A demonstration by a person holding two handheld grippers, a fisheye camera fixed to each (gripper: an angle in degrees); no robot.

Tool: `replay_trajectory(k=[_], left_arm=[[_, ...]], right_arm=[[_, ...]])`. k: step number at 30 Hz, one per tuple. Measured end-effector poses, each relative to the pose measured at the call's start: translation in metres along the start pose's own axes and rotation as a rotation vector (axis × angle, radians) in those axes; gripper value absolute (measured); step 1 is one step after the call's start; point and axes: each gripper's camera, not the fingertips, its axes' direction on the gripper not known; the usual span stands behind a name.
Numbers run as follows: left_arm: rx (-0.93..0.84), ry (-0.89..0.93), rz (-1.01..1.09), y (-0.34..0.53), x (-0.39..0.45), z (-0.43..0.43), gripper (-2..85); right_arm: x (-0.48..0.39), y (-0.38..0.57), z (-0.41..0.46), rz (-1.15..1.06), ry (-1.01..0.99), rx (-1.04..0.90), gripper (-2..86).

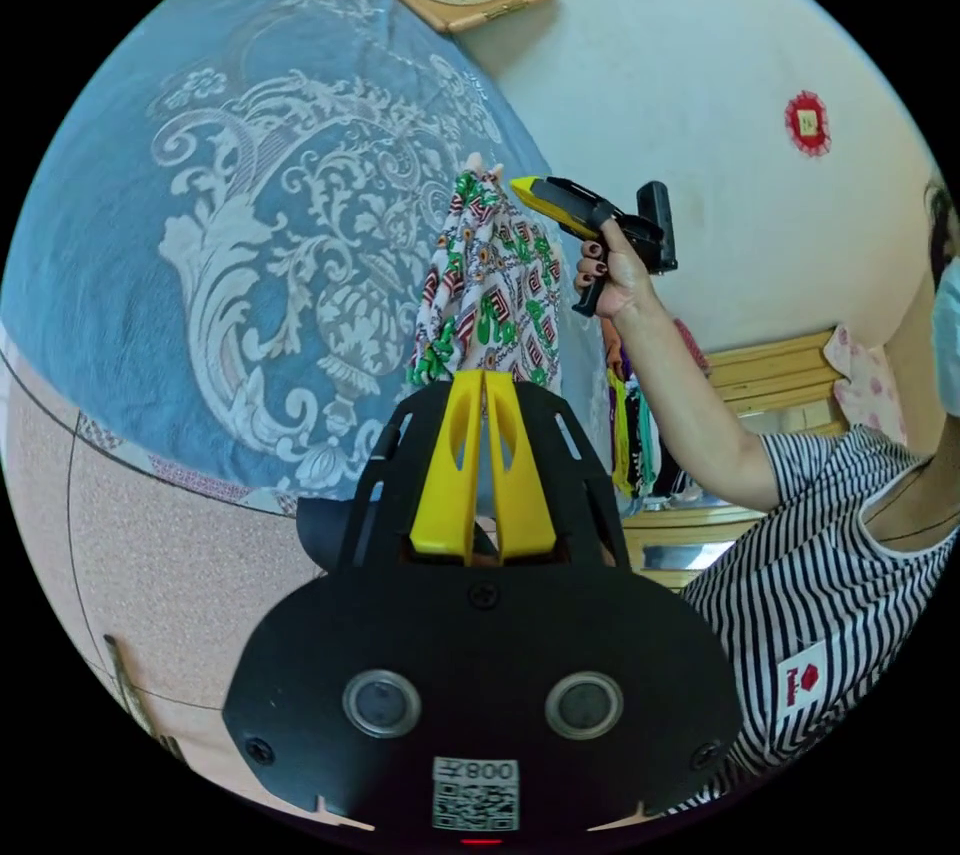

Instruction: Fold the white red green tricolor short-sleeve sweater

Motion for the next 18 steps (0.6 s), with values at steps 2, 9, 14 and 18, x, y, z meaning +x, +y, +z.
replay_trajectory(k=[2,9,14,18], left_arm=[[-0.011,-0.041,0.02,-0.006,0.001,0.007,0.1],[-0.088,-0.139,0.031,-0.018,-0.005,0.03,0.1],[-0.105,-0.135,0.036,-0.021,-0.007,0.034,0.0],[-0.101,-0.12,0.021,-0.023,-0.009,0.037,0.1]], right_arm=[[-0.004,-0.01,0.006,0.004,0.018,-0.016,0.4],[-0.027,-0.04,0.026,-0.024,0.106,-0.096,0.1],[-0.037,-0.045,0.022,-0.035,0.1,-0.099,0.1],[-0.036,-0.047,0.011,-0.015,0.072,-0.105,0.1]])
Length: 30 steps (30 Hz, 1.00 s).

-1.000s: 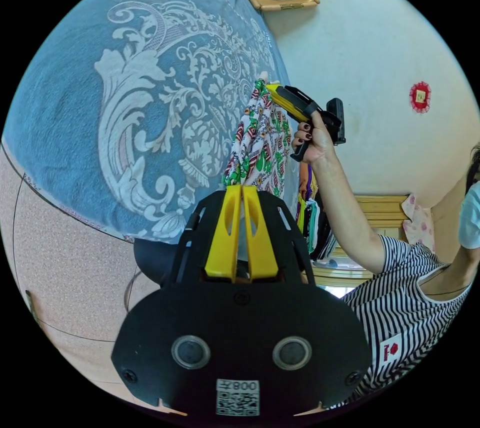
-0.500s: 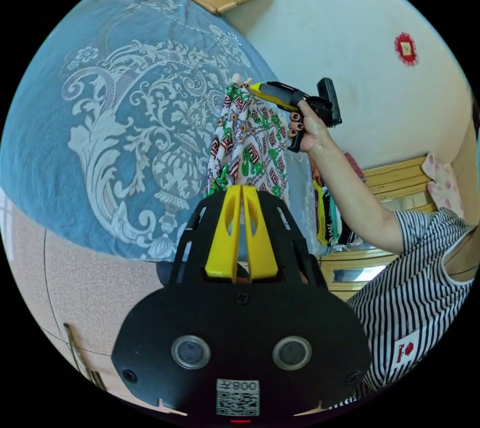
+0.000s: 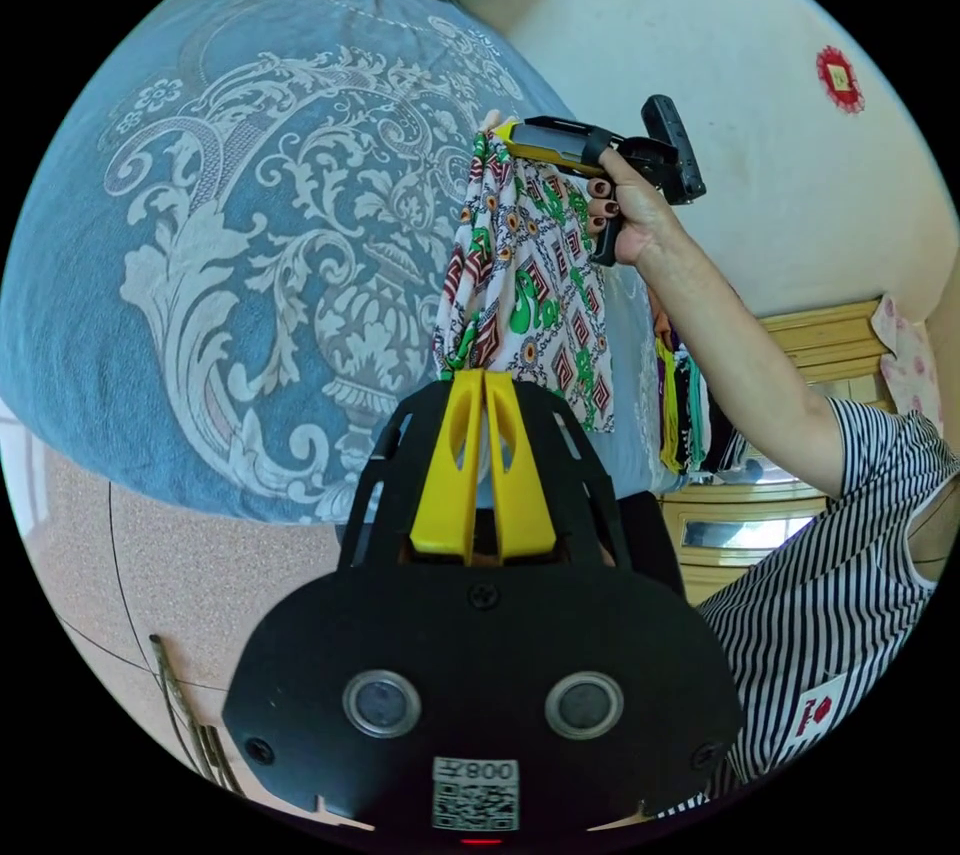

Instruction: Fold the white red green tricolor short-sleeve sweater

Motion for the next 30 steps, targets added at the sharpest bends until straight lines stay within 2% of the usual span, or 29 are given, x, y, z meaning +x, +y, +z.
replay_trajectory(k=[9,16,18,22,26,30], left_arm=[[0.018,-0.017,0.01,-0.005,0.006,0.001,0.1],[0.009,-0.031,-0.001,-0.002,0.006,0.005,0.1],[0.008,-0.022,-0.008,-0.002,0.006,0.006,0.2],[0.022,-0.022,0.013,-0.002,0.011,0.003,0.1],[0.054,0.001,0.044,-0.004,0.017,-0.001,0.1],[0.013,-0.071,0.034,-0.007,0.015,0.007,0.1]], right_arm=[[-0.013,0.038,-0.049,-0.023,-0.015,0.101,0.1],[-0.013,0.057,-0.035,-0.03,-0.085,0.023,0.1],[-0.015,0.056,-0.019,-0.035,-0.066,-0.037,0.1],[-0.017,0.057,-0.027,-0.046,-0.053,-0.03,0.1],[-0.013,0.072,-0.056,-0.042,-0.071,0.035,0.1],[-0.016,0.098,-0.075,-0.048,-0.096,0.079,0.1]])
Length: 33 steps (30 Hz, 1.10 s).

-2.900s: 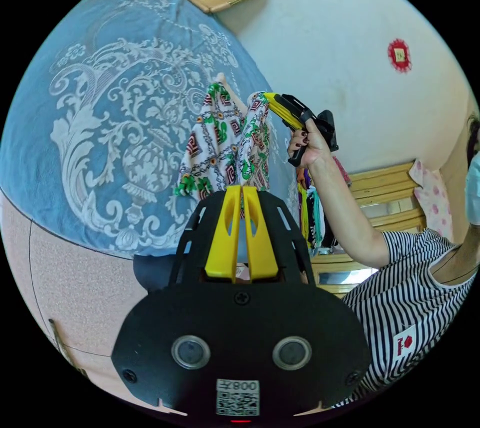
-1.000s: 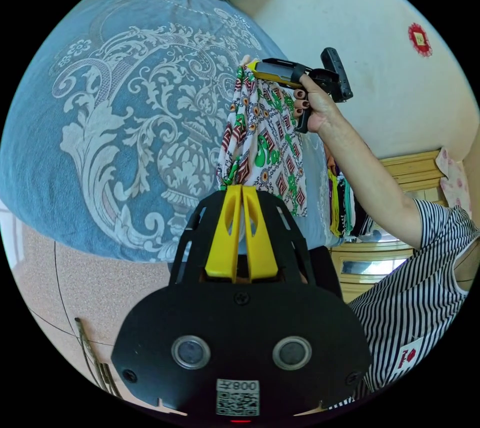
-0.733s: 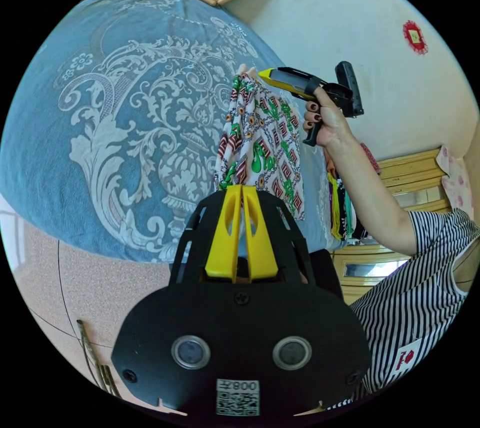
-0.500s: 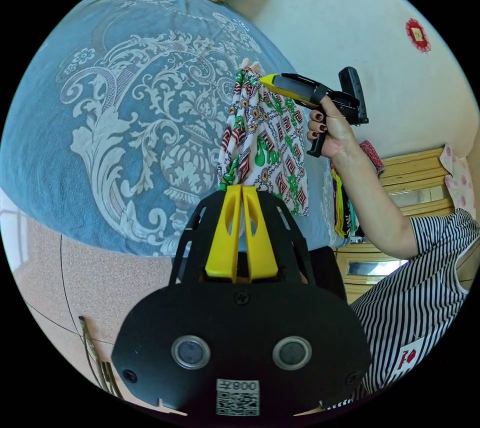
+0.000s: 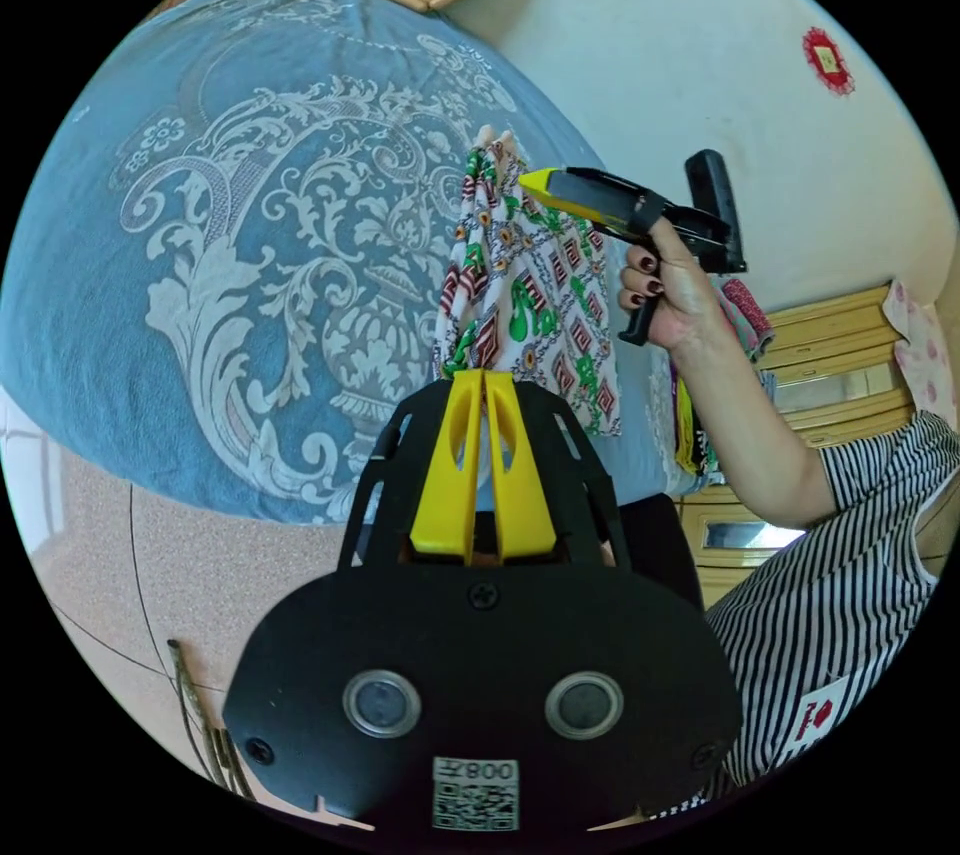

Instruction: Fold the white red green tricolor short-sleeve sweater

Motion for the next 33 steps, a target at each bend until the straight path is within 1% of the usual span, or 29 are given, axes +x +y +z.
replay_trajectory(k=[5,9,13,18,20,22,25,31,33], left_arm=[[0.011,0.023,-0.025,0.003,-0.001,-0.001,0.2],[0.06,-0.016,-0.017,0.007,0.001,-0.013,0.5],[0.098,0.0,-0.044,0.01,-0.006,-0.021,1.6],[0.076,0.006,-0.033,0.007,-0.007,-0.017,2.5],[0.064,0.002,-0.032,0.007,-0.007,-0.014,2.8],[0.056,0.014,-0.046,0.007,-0.01,-0.012,3.0],[0.06,0.012,-0.045,0.008,-0.011,-0.013,3.2],[0.049,0.021,-0.036,0.008,-0.015,-0.013,3.1],[0.045,0.019,-0.031,0.008,-0.016,-0.012,3.0]], right_arm=[[-0.002,0.012,0.028,-0.015,0.009,-0.144,0.1],[-0.008,0.018,0.001,-0.027,-0.004,-0.103,0.1],[-0.02,0.045,-0.024,-0.077,0.013,-0.107,0.1],[-0.036,0.101,-0.046,-0.119,0.104,-0.167,0.2],[-0.034,0.109,-0.054,-0.102,0.092,-0.146,0.2],[-0.029,0.107,-0.062,-0.086,0.071,-0.124,0.2],[-0.017,0.089,-0.077,-0.073,0.101,-0.074,0.3],[0.003,0.025,-0.084,-0.093,0.24,-0.063,1.8],[0.004,0.007,-0.078,-0.119,0.318,-0.077,2.4]])
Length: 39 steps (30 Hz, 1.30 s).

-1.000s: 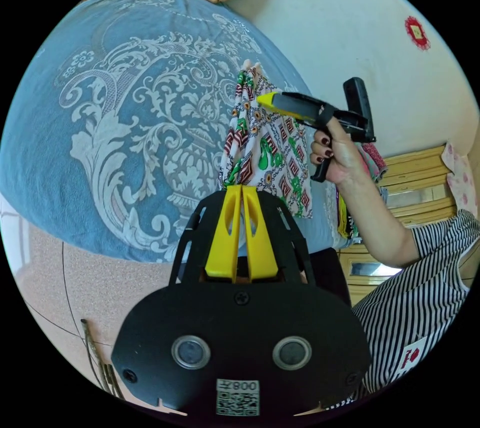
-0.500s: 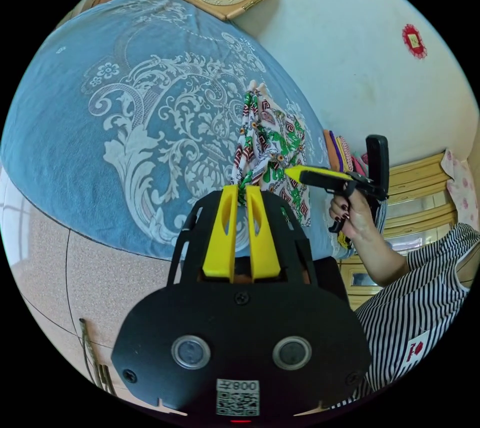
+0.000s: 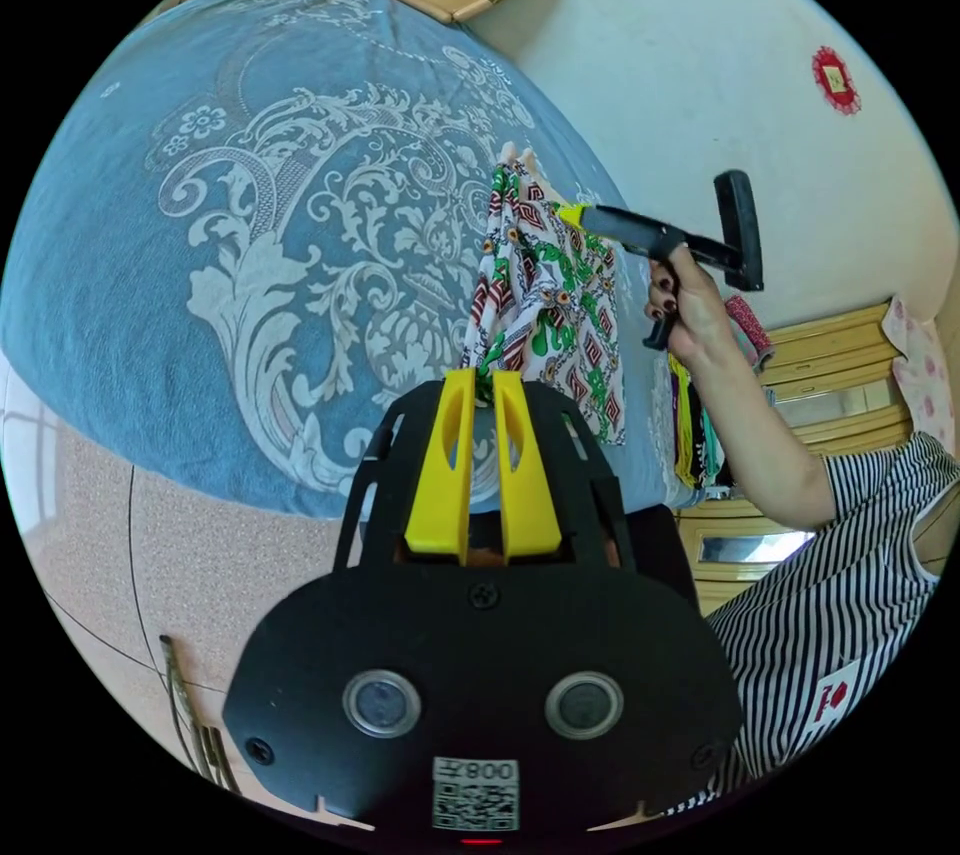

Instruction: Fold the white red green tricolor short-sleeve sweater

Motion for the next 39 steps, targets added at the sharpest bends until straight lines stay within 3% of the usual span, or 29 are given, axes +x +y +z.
replay_trajectory(k=[7,15,21,27,39], left_arm=[[-0.005,0.007,0.021,0.0,-0.005,0.0,2.8],[0.011,0.026,0.019,0.002,-0.013,-0.004,2.1],[0.022,0.04,0.013,0.004,-0.02,-0.006,1.9],[0.02,0.053,0.01,0.006,-0.027,-0.007,1.7],[0.033,0.069,0.005,0.009,-0.035,-0.011,1.4]], right_arm=[[0.003,-0.016,0.017,-0.057,0.113,-0.074,1.0],[0.037,-0.02,-0.048,0.012,-0.021,0.103,0.3],[0.063,-0.031,-0.051,0.063,-0.058,0.114,0.2],[0.085,-0.051,-0.026,0.063,-0.038,-0.062,0.2],[0.066,-0.029,-0.067,-0.082,-0.08,-0.024,0.1]])
